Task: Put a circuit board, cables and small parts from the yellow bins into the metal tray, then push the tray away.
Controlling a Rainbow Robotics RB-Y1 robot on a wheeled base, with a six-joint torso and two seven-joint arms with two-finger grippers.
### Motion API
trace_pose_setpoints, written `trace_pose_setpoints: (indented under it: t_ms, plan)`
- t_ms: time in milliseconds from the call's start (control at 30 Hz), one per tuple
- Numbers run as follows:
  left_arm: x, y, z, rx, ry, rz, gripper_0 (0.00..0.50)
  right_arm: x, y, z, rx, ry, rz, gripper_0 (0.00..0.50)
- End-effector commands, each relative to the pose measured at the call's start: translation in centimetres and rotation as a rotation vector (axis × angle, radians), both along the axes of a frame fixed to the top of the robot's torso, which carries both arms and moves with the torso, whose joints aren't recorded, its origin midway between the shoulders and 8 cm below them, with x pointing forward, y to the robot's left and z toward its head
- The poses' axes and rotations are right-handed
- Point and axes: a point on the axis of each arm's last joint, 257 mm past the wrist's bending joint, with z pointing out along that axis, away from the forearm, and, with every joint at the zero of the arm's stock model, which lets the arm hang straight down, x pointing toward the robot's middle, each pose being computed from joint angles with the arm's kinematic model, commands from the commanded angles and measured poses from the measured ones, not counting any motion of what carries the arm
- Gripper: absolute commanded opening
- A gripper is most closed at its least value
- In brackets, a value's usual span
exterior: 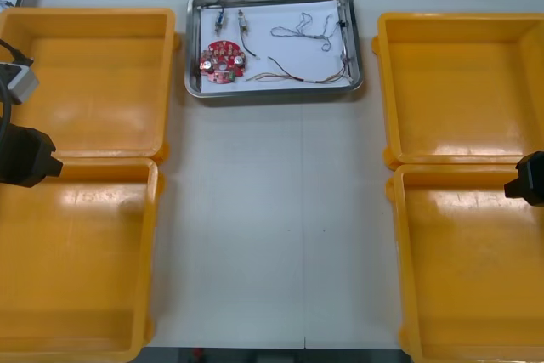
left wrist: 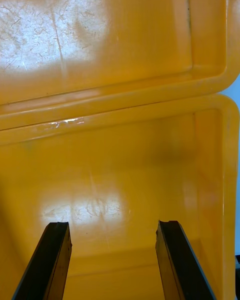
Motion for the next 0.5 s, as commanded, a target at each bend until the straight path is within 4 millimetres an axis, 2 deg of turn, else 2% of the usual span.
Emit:
trace_pose_setpoints:
  t_ms: [33,500]
  plan:
    - [-0.02,1.29,1.38,0.054,-0.038,-0.018,0.5,0.14,-1.99,1.21,-0.06,-0.026,0.018,0.5]
    - [-0.02,1.29,1.38,0.054,-0.038,-0.018,0.5,0.14,-1.99,1.21,-0.06,-0.026,0.018,0.5]
